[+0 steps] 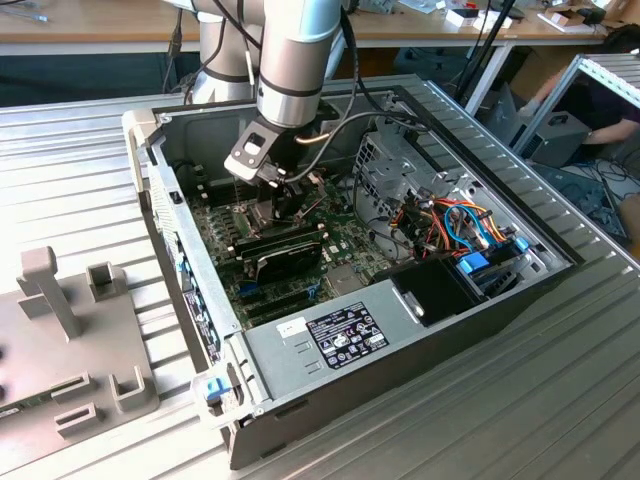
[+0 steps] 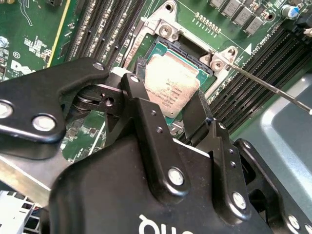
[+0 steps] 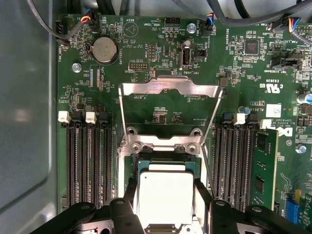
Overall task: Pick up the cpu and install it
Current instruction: 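Place the cpu into insertion slot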
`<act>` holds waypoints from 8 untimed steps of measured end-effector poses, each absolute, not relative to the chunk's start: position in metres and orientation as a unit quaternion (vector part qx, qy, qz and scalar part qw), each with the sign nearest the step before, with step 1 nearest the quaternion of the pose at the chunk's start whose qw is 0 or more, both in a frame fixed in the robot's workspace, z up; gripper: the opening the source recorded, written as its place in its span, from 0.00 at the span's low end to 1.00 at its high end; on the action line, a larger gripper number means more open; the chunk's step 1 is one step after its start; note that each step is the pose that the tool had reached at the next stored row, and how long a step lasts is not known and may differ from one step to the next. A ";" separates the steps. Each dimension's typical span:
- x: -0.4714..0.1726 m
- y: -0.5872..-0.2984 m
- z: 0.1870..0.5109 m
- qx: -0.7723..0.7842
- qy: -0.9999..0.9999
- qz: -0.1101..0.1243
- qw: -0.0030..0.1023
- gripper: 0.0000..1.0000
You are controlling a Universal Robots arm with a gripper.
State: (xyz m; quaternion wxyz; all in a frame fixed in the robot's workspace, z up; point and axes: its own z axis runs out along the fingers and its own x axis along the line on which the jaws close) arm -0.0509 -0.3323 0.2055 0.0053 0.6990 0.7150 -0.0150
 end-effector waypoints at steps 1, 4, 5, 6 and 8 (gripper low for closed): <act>-0.051 -0.332 0.205 0.697 0.717 -0.015 0.005 0.55; -0.051 -0.332 0.205 0.696 0.718 -0.015 0.005 0.55; -0.051 -0.332 0.205 0.696 0.718 -0.015 0.005 0.55; -0.051 -0.332 0.205 0.696 0.718 -0.015 0.005 0.55; -0.051 -0.332 0.204 0.696 0.718 -0.015 0.005 0.55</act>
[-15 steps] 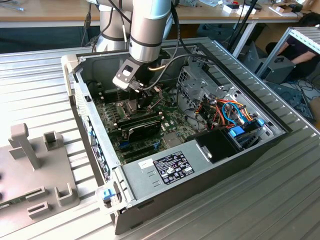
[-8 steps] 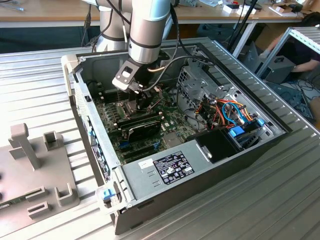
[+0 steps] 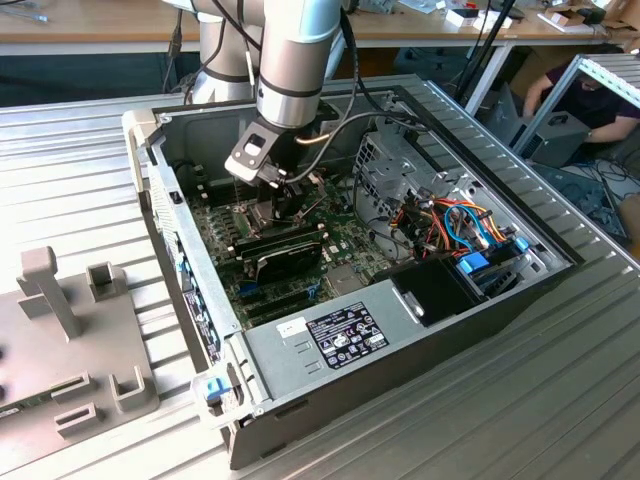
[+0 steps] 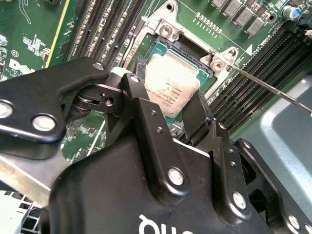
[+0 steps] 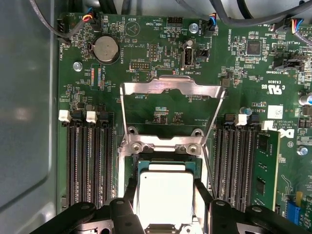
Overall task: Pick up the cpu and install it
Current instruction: 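Place the cpu into insertion slot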
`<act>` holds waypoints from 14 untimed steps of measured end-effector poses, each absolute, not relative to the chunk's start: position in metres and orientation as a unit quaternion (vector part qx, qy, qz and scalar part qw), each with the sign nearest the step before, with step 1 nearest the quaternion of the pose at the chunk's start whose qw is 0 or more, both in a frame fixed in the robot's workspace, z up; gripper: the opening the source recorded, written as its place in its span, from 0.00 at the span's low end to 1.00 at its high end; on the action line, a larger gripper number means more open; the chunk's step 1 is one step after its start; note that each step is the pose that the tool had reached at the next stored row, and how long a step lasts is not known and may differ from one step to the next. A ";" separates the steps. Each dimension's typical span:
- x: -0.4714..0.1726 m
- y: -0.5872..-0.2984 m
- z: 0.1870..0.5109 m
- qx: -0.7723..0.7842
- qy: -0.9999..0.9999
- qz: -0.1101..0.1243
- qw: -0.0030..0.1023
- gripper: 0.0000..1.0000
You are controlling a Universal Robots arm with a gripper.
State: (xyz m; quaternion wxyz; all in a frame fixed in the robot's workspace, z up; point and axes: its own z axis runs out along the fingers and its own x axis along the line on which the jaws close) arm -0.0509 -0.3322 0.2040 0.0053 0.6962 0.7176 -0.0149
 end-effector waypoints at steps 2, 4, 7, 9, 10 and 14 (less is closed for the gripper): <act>-0.051 -0.332 0.203 0.696 0.718 -0.015 0.005 0.55; -0.051 -0.332 0.203 0.696 0.718 -0.015 0.005 0.55; -0.051 -0.332 0.203 0.696 0.718 -0.015 0.005 0.55; -0.051 -0.332 0.203 0.696 0.718 -0.015 0.005 0.55; -0.051 -0.332 0.203 0.696 0.718 -0.015 0.005 0.55; -0.051 -0.332 0.203 0.696 0.718 -0.016 0.004 0.55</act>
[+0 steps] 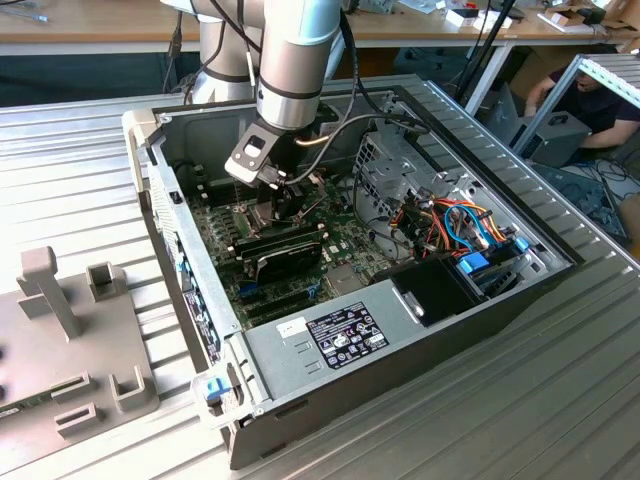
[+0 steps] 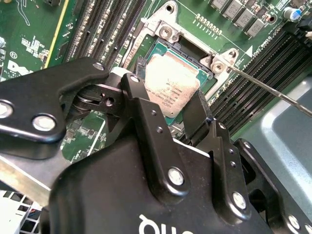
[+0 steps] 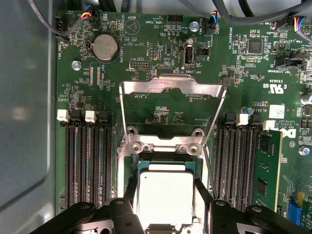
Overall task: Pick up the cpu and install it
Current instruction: 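Place the cpu into insertion slot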
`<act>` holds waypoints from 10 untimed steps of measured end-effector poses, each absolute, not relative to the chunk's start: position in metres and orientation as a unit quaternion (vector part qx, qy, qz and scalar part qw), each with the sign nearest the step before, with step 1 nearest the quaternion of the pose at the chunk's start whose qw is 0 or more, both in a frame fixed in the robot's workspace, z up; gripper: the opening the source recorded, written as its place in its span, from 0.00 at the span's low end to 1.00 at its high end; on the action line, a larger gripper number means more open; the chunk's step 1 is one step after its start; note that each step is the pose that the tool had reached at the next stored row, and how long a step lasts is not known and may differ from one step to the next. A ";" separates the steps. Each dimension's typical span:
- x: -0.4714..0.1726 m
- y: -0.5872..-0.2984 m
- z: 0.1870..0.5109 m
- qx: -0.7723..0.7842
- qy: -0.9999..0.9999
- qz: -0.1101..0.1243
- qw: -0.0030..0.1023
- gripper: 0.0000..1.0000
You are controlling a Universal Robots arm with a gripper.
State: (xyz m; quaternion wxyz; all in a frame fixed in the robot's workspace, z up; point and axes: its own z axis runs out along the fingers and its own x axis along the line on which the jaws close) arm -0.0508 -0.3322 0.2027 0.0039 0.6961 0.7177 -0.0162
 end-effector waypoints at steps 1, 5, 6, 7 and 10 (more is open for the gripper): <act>-0.051 -0.332 0.203 0.696 0.718 -0.016 0.004 0.55; -0.051 -0.332 0.203 0.696 0.718 -0.018 0.002 0.55; -0.051 -0.332 0.203 0.696 0.718 -0.019 0.002 0.55; -0.051 -0.332 0.203 0.696 0.718 -0.019 0.001 0.55; -0.051 -0.332 0.203 0.696 0.718 -0.023 -0.004 0.55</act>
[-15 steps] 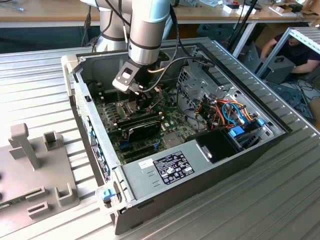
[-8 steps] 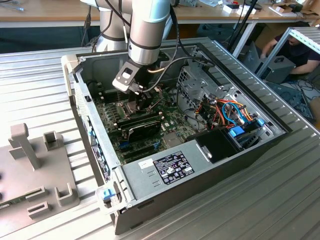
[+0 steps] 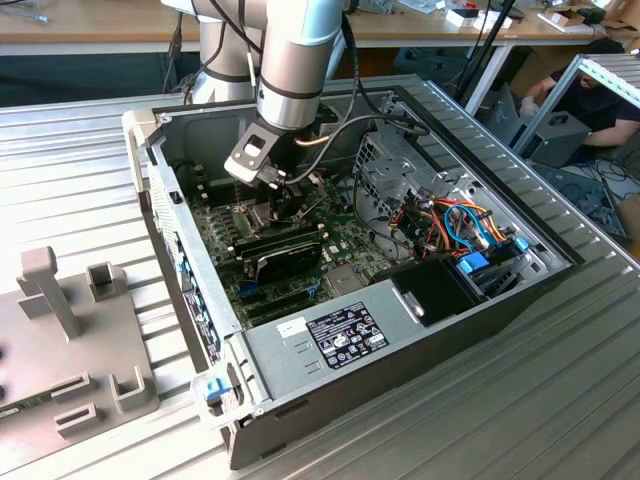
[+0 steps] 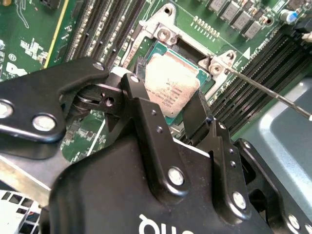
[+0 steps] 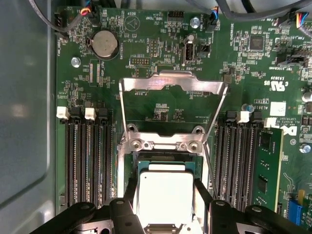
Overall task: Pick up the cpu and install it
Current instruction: 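Place the cpu into insertion slot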
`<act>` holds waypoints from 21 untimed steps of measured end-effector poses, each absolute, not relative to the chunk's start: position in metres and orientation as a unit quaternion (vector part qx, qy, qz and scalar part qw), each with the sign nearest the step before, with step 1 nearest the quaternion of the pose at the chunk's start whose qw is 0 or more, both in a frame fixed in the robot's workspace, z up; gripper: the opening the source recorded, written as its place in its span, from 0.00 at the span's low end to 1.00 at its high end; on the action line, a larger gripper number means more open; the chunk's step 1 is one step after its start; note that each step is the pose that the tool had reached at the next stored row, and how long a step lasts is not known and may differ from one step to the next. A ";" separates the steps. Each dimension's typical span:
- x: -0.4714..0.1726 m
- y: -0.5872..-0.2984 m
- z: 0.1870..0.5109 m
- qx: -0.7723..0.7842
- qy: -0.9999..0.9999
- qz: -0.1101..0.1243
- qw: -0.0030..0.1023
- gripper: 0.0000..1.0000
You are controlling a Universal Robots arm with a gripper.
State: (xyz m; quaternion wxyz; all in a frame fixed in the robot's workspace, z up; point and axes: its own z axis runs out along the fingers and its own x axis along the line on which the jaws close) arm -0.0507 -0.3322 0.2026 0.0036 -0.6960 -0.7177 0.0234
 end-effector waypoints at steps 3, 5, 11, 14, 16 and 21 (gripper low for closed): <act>-0.051 -0.332 0.203 -0.696 -0.718 0.025 0.004 0.55; -0.051 -0.332 0.203 -0.696 -0.718 0.025 0.005 0.55; -0.049 -0.332 0.203 -0.696 -0.718 0.025 0.005 0.55; -0.049 -0.332 0.202 -0.697 -0.716 0.025 0.005 0.55; -0.048 -0.332 0.202 -0.698 -0.716 0.025 0.005 0.55; -0.048 -0.332 0.202 -0.698 -0.716 0.025 0.005 0.55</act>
